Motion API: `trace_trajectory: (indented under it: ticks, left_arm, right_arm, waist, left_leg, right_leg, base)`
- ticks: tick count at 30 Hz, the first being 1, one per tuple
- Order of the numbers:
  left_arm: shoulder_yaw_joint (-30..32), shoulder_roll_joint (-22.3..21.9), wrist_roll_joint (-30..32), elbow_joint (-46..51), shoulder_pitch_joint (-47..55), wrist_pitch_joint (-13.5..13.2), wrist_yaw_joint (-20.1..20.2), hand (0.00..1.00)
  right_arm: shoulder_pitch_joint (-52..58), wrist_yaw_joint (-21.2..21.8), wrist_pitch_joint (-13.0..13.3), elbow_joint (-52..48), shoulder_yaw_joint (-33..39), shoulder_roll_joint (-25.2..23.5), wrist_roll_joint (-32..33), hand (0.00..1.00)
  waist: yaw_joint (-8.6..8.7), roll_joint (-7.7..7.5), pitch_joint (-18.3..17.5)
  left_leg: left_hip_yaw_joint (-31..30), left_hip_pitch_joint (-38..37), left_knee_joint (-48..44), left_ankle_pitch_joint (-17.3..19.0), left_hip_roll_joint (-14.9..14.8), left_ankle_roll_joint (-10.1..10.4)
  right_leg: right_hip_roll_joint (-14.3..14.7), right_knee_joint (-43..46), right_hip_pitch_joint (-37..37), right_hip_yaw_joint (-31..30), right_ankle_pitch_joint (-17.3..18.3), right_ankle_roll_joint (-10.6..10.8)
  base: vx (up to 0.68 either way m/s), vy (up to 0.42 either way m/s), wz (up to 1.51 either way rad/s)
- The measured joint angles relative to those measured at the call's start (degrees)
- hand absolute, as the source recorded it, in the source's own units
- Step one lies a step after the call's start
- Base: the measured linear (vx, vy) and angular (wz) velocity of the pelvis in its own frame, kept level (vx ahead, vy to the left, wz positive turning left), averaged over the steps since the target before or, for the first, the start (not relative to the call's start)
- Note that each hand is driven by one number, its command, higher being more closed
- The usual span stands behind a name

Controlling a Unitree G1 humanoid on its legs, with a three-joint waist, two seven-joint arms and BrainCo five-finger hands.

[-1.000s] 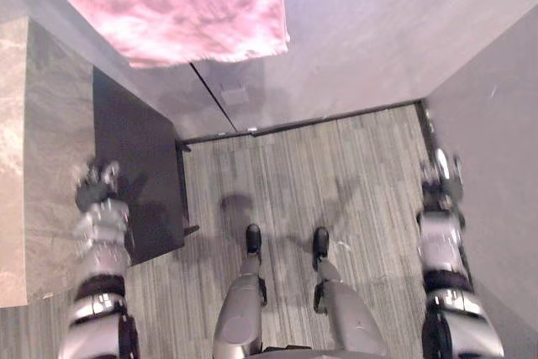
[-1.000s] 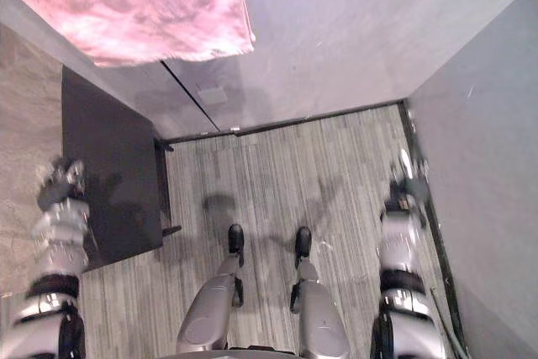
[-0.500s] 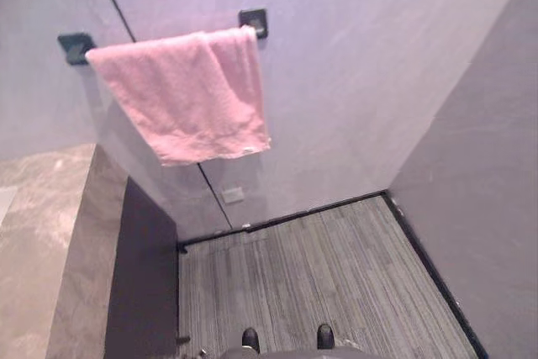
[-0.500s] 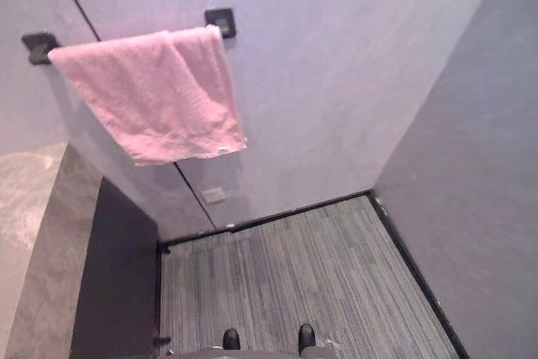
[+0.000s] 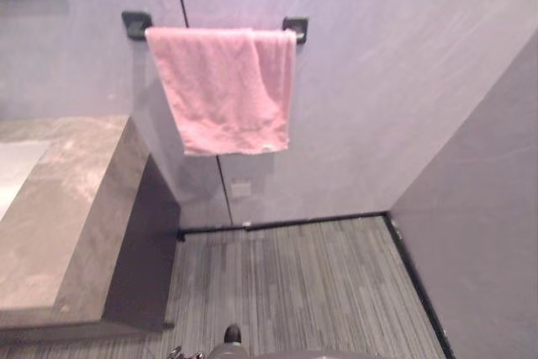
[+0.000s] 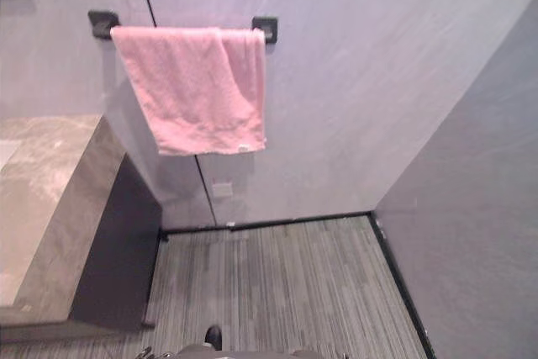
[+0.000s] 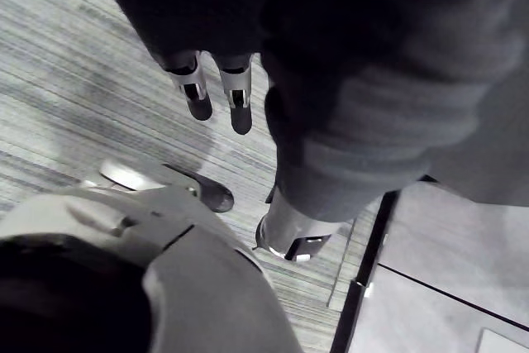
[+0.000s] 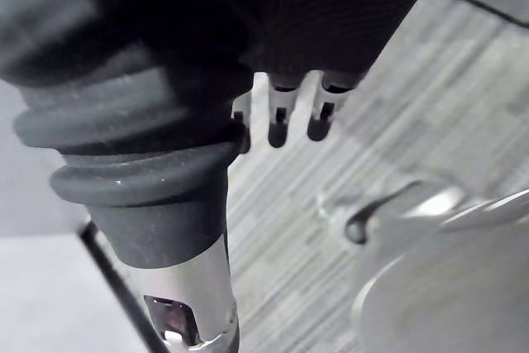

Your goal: Organize washtable

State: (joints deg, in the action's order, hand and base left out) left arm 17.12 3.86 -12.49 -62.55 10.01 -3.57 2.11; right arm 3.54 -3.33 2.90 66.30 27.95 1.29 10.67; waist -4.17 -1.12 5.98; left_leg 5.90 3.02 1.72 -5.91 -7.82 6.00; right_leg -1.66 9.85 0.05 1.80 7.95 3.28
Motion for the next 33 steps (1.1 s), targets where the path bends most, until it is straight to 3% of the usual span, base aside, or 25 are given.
trace_trajectory:
  ticks: [1, 5, 8, 9, 10, 12, 13, 14, 15, 17, 18, 19, 20, 21, 22, 23, 24, 27, 30, 31, 32, 33]
  left_arm:
    - [-1.0, 0.0, -0.6, 0.0, 0.0, 0.0, -0.1, 0.00]
    - [-6.4, -0.2, -1.6, -0.5, -0.3, -0.1, -1.0, 0.00]
    - [-6.5, -1.5, -2.3, -0.8, -0.3, 0.0, -1.0, 0.00]
    - [-6.2, -1.3, -3.2, -0.9, -0.3, 0.0, -0.9, 0.00]
    - [-6.2, -0.6, -3.4, -0.9, -0.4, 0.0, -0.9, 0.00]
    - [-6.2, -0.2, -3.9, -0.7, -0.3, 0.0, -1.0, 0.00]
    - [-6.1, -0.1, -4.2, -0.4, 0.0, -0.1, -1.0, 0.00]
    - [-5.8, -0.1, -4.2, -0.4, 0.2, -0.1, -1.0, 0.00]
    - [-4.9, 0.1, -4.2, -0.5, 0.2, -0.1, -1.0, 0.00]
    - [-3.5, -0.1, -4.1, -0.5, 0.2, -0.1, -1.5, 0.00]
    - [-3.3, -0.7, -4.1, -0.5, 0.2, -0.1, -1.8, 0.00]
    - [-3.3, 0.3, -4.0, -0.5, -0.7, -0.3, -2.2, 0.00]
    - [-2.7, 2.8, -3.7, -1.1, -1.5, -0.2, -2.3, 0.00]
    - [-2.7, 3.5, -3.3, -1.1, -1.0, -0.2, -2.6, 0.00]
    - [-2.6, 2.8, -2.8, -1.0, -0.7, -0.3, -2.6, 0.00]
    - [-2.3, 2.7, -2.5, -1.1, -0.4, -0.4, -2.5, 0.00]
    - [-1.8, 2.0, -1.8, -0.8, -0.1, -0.3, -2.4, 0.00]
    - [-1.8, 1.7, -0.1, -1.5, 0.6, -0.4, -2.4, 0.00]
    - [-1.8, 1.4, 1.1, -2.5, 0.6, -0.5, -2.5, 0.00]
    - [-1.7, 1.5, 2.0, -2.7, 1.1, -0.5, -2.9, 0.00]
    - [-1.5, 1.6, 2.1, -2.7, 1.4, -0.6, -3.3, 0.00]
    - [-1.1, 1.9, 2.2, -2.7, 1.5, -0.6, -3.7, 0.00]
  right_arm:
    - [-1.0, -0.2, 0.2, 0.0, -1.0, 0.4, 0.0, 0.00]
    - [-3.7, -1.2, 1.0, 0.1, -7.9, 2.1, -3.7, 0.00]
    - [-4.0, -2.1, 1.0, 0.4, -6.9, 3.3, -4.6, 0.00]
    - [-4.0, -2.2, 1.0, 0.8, -5.7, 3.3, -4.6, 0.00]
    - [-3.6, -2.2, 0.9, 1.0, -5.5, 2.9, -4.6, 0.00]
    - [-3.0, -2.2, 1.0, 0.9, -4.2, 2.8, -4.8, 0.00]
    - [-2.6, -2.1, 1.0, 0.9, -4.1, 2.8, -5.3, 0.00]
    - [-2.0, -2.0, 1.0, 0.6, -4.1, 2.8, -5.7, 0.00]
    - [-1.2, -1.9, 1.2, -0.4, -4.1, 2.6, -5.8, 0.00]
    - [0.2, -1.8, 1.2, -1.2, -3.5, 2.6, -5.6, 0.00]
    - [1.2, -1.6, 1.3, -2.0, -2.6, 3.1, -5.1, 0.00]
    - [1.3, -1.5, 1.1, -0.7, -2.4, 2.1, -4.4, 0.00]
    - [2.8, -1.4, 1.1, 1.1, -1.2, -1.0, -4.1, 0.00]
    - [5.5, -1.4, 1.3, 0.5, 0.3, -1.9, -2.9, 0.00]
    - [6.7, -1.4, 1.2, 0.3, 0.5, -1.4, -2.7, 0.00]
    - [6.8, -1.4, 1.2, 0.2, 0.6, -0.9, -2.2, 0.00]
    - [6.4, -1.4, 1.0, 0.2, 1.2, -0.5, -2.0, 0.00]
    - [5.7, -1.4, 1.6, 0.1, 1.8, -1.0, -1.5, 0.00]
    - [4.9, -1.4, 1.6, -0.3, 1.5, -0.6, -1.0, 0.00]
    - [4.9, -1.4, 1.6, -0.6, 1.3, -0.1, -1.0, 0.00]
    - [4.8, -1.4, 1.5, -0.9, 1.0, -0.1, -1.1, 0.00]
    - [4.6, -1.6, 1.4, -0.8, 0.3, -0.1, -1.1, 0.00]
  waist:
    - [-0.01, 0.32, 0.4]
    - [0.13, 4.35, 3.3]
    - [0.27, 6.63, 5.1]
    - [0.35, 5.14, 5.7]
    - [0.37, 4.72, 5.9]
    - [0.29, 3.49, 6.2]
    - [0.23, 2.62, 6.6]
    - [0.22, 2.57, 6.6]
    - [0.22, 2.55, 6.6]
    - [0.46, 2.73, 6.4]
    - [0.52, 4.00, 6.2]
    - [1.46, 1.82, 6.2]
    - [4.06, -2.16, 4.6]
    - [4.06, -1.42, 2.9]
    - [3.66, -0.17, 1.9]
    - [3.81, 0.03, 1.4]
    - [3.93, -0.06, 1.3]
    - [4.42, -0.09, -1.0]
    - [4.29, 0.84, -0.5]
    - [4.24, 1.46, -0.4]
    - [4.24, 1.59, -0.3]
    - [4.22, 1.68, -0.2]
  left_leg:
    - [-0.6, 0.4, -0.6, -0.1, -0.3, 0.1]
    - [-6.7, 5.6, -6.5, 0.7, -1.8, 1.2]
    - [-7.5, 6.9, -6.1, 1.4, -2.5, 1.1]
    - [-5.3, 6.2, -4.1, 2.0, -2.0, 0.8]
    - [-3.4, 6.4, -4.6, 1.9, -1.7, 0.7]
    - [-0.2, 8.6, -14.6, 2.3, -0.6, 0.2]
    - [2.4, 8.9, -22.8, 5.3, -0.3, -2.6]
    - [5.5, 9.1, -28.5, 9.2, -1.9, -5.2]
    - [9.3, 8.7, -34.5, 13.5, -4.6, -6.2]
    - [14.9, 7.8, -38.2, 17.5, -8.4, -7.3]
    - [16.9, 8.3, -34.5, 18.9, -6.4, -7.5]
    - [13.6, 7.4, -26.8, 18.6, -1.5, -6.3]
    - [18.7, 5.3, -23.4, 19.5, 0.2, -8.4]
    - [24.8, 4.2, -26.4, 19.8, -4.0, -7.8]
    - [26.4, 2.9, -24.0, 17.7, -6.3, -5.6]
    - [27.6, 2.2, -22.1, 15.4, -7.0, -3.7]
    - [25.3, 0.7, -13.5, 11.2, -0.5, -5.5]
    - [22.0, -0.3, -1.7, 6.0, 6.6, -7.5]
    - [19.8, -1.1, 1.9, 5.0, 9.4, -8.4]
    - [18.8, -1.3, 2.3, 5.0, 9.6, -8.5]
    - [18.6, -1.3, 2.4, 5.0, 9.6, -8.5]
    - [18.1, -1.3, 2.6, 4.9, 9.4, -8.5]
  right_leg:
    - [0.5, -1.3, 0.8, 0.4, -0.8, -0.4]
    - [3.4, -4.1, 3.7, 5.5, -2.4, -1.8]
    - [3.7, -2.2, 4.1, 11.8, -1.9, -3.3]
    - [1.6, -2.1, 3.8, 15.5, -1.7, -4.2]
    - [0.7, -1.3, 3.8, 17.1, -1.5, -4.6]
    - [-2.5, 2.0, 2.7, 22.3, 0.2, -5.3]
    - [-4.5, 4.6, 2.4, 25.2, 1.3, -5.2]
    - [-5.5, 6.6, 1.8, 27.5, 1.5, -5.5]
    - [-6.6, 8.2, 1.8, 30.8, 2.0, -5.4]
    - [-8.2, 9.9, 2.2, 34.9, 3.2, -3.5]
    - [-8.2, 12.6, 1.3, 35.3, 6.4, -1.1]
    - [-7.6, 11.8, -0.7, 29.8, 7.8, -1.2]
    - [-7.1, 4.7, 0.7, 26.9, 4.8, -4.4]
    - [-7.9, 2.5, 2.0, 29.7, 0.5, -1.9]
    - [-7.5, 2.6, 2.4, 31.1, 0.5, -1.6]
    - [-7.8, 3.0, 2.9, 32.5, 1.2, 0.2]
    - [-11.0, 2.7, 1.9, 32.5, -1.0, 0.5]
    - [-13.7, 0.6, 1.7, 33.0, -2.9, 2.4]
    - [-16.1, 3.1, 1.1, 32.2, -3.4, 2.8]
    - [-15.6, 5.3, -0.9, 24.8, -2.9, 1.4]
    - [-14.4, 5.7, -1.6, 20.1, -2.2, 1.6]
    - [-11.7, 5.6, -2.4, 12.0, -0.8, 3.5]
  base:
    - [-0.09, -0.053, 0.45]
    - [-0.10, -0.090, 0.60]
    - [-0.13, -0.076, 1.06]
    - [-0.09, -0.006, 1.19]
    - [-0.11, 0.035, 1.49]
    - [-0.11, 0.057, 1.35]
    - [-0.10, 0.045, 1.17]
    - [-0.16, 0.115, 1.34]
    - [-0.14, 0.120, 1.07]
    - [-0.14, 0.184, 1.34]
    - [-0.14, 0.198, 1.77]
    - [-0.14, 0.130, 2.60]
    - [-0.14, 0.068, 2.83]
    - [-0.06, 0.087, 2.49]
    - [0.02, 0.149, 1.44]
    - [0.08, 0.234, 1.19]
    - [0.05, 0.217, 1.15]
    - [0.02, 0.202, 0.93]
    - [-0.01, 0.133, 0.42]
    - [0.03, 0.133, 0.30]
    - [0.06, 0.101, 0.28]
    - [0.05, 0.022, 0.18]
